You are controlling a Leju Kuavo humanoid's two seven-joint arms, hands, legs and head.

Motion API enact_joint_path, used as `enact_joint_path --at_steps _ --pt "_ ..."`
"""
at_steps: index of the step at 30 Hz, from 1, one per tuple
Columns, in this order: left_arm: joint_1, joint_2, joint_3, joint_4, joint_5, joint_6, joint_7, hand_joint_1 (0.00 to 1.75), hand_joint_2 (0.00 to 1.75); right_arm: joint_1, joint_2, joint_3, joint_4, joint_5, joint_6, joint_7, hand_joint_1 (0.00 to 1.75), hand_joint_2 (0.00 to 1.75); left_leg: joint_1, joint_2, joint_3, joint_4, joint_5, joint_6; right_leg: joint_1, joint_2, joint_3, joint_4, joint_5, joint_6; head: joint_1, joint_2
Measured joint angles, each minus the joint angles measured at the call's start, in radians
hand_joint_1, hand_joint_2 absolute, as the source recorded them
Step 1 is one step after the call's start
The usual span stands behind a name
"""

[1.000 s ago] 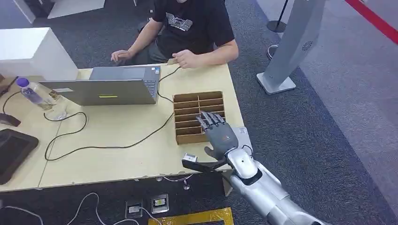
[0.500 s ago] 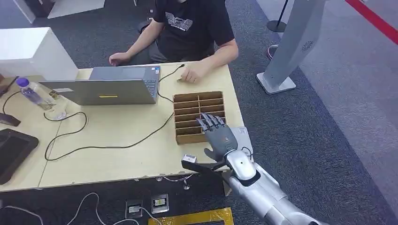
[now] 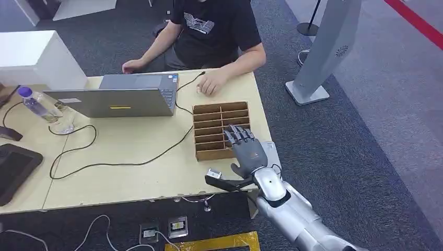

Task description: Pass the card to the sensor for recognition and then transmit it.

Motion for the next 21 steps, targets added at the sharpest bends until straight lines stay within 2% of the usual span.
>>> enact_joint_path --at_steps 9,18,19,20,21 --pt "0.0 0.0 -0.01 0.0 0.0 -0.003 0.0 0.0 0.0 0.001 -0.005 0.0 0.0 -0.007 0.013 0.007 0.0 1.75 0.0 0.0 0.0 0.0 0.0 0.0 0.0 0.0 0.0 0.0 0.0 0.0 0.0 0.0" --pt "0.0 0.0 -0.024 0.0 -0.004 -0.009 0.0 0.0 0.0 0.001 -0.01 -0.001 -0.011 -0.027 0.047 -0.023 0.0 1.75 0.0 0.0 0.0 0.0 0.0 0.0 0.0 0.0 0.0 0.0 0.0 0.0 0.0 0.0" --pt "0.0 0.0 -0.024 0.0 -0.005 -0.009 0.0 0.0 0.0 0.002 -0.01 -0.001 -0.011 -0.027 0.049 -0.027 0.12 1.75 0.0 0.0 0.0 0.0 0.0 0.0 0.0 0.0 0.0 0.0 0.0 0.0 0.0 0.0" --pt "0.0 0.0 -0.024 0.0 -0.006 -0.009 0.0 0.0 0.0 0.002 -0.011 -0.001 -0.011 -0.027 0.053 -0.029 1.66 1.75 0.0 0.0 0.0 0.0 0.0 0.0 0.0 0.0 0.0 0.0 0.0 0.0 0.0 0.0" --pt "0.0 0.0 -0.024 0.0 -0.006 -0.01 -0.001 0.0 0.0 0.002 -0.011 -0.001 -0.011 -0.027 0.056 -0.029 1.75 1.75 0.0 0.0 0.0 0.0 0.0 0.0 0.0 0.0 0.0 0.0 0.0 0.0 0.0 0.0"
